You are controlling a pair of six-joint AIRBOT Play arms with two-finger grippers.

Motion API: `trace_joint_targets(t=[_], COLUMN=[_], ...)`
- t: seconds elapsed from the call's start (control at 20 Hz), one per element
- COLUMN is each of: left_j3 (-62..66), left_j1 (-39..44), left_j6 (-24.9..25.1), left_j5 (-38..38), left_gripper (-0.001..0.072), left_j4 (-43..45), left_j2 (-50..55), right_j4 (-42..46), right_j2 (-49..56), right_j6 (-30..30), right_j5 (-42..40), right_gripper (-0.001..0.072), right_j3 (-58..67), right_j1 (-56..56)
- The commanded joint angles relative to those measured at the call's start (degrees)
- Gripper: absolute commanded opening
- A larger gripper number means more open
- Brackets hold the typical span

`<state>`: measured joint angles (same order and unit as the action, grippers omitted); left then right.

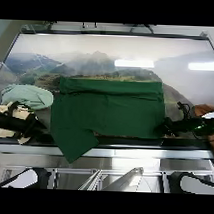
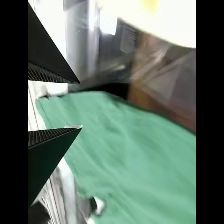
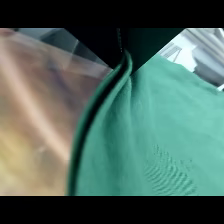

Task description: Fold the shirts.

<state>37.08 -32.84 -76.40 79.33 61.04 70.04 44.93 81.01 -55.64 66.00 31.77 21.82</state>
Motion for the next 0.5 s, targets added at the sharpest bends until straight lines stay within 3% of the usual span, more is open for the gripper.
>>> trace_joint_targets(t=[0.0, 0.3, 0.45], left_j3=[-6.32, -9.53, -9.55], left_j1=[4.33, 12.81, 17.38], left_j6=[-4.00, -6.73, -6.60], left_j5=[-3.56, -8.09, -12.59], left_gripper=[0.0291, 0.0291, 0.0292], left_j4=[2.95, 4.42, -2.14], left_j2=[-3.32, -3.28, -3.26], right_j4=[-3.54, -4.44, -5.33], right_j2=[1.05, 1.05, 1.03], right_j6=[3.48, 4.72, 4.92], right_j5=[-6.62, -6.03, -5.81], right_gripper=[0.0023, 0.0023, 0.0023], right_j3=[-0.13, -0.13, -0.13], right_j1=[-0.74, -0.74, -0.74])
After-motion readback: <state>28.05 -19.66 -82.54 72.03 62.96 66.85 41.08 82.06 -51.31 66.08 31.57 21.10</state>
